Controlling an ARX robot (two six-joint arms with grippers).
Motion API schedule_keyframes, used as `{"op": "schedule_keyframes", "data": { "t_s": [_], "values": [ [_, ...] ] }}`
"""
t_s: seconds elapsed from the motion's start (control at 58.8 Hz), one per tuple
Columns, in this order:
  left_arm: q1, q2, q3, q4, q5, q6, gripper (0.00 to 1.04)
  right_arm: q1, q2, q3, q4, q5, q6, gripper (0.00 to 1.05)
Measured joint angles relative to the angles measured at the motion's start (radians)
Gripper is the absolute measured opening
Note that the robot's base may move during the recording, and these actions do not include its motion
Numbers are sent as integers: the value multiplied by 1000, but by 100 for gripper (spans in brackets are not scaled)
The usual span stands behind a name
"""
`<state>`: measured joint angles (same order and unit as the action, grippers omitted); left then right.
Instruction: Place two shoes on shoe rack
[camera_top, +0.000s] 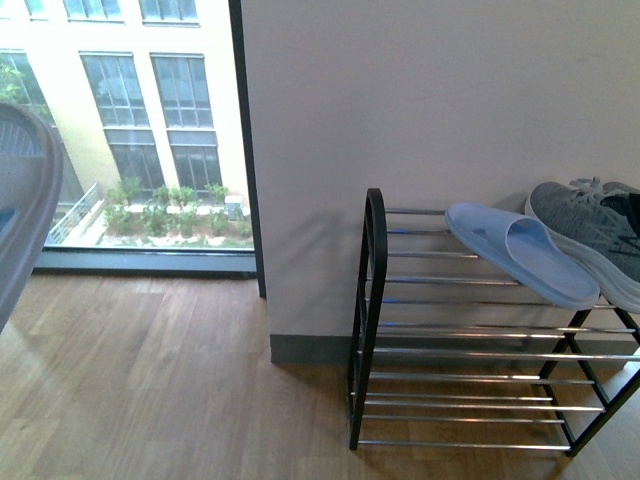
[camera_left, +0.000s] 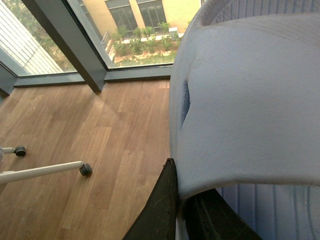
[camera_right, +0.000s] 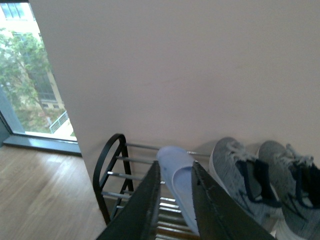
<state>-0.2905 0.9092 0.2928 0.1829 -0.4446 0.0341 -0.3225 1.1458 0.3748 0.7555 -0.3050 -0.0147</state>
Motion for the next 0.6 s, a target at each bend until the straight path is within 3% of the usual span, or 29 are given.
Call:
{"op": "schedule_keyframes", "data": {
  "t_s": [0.034, 0.595],
  "values": [
    [0, 0, 0, 0, 0, 0, 2, 14, -21, -25, 3, 14, 0, 1],
    [0, 0, 0, 0, 0, 0, 2, 195, -351, -266, -79, 182, 4, 2]
  ]
}}
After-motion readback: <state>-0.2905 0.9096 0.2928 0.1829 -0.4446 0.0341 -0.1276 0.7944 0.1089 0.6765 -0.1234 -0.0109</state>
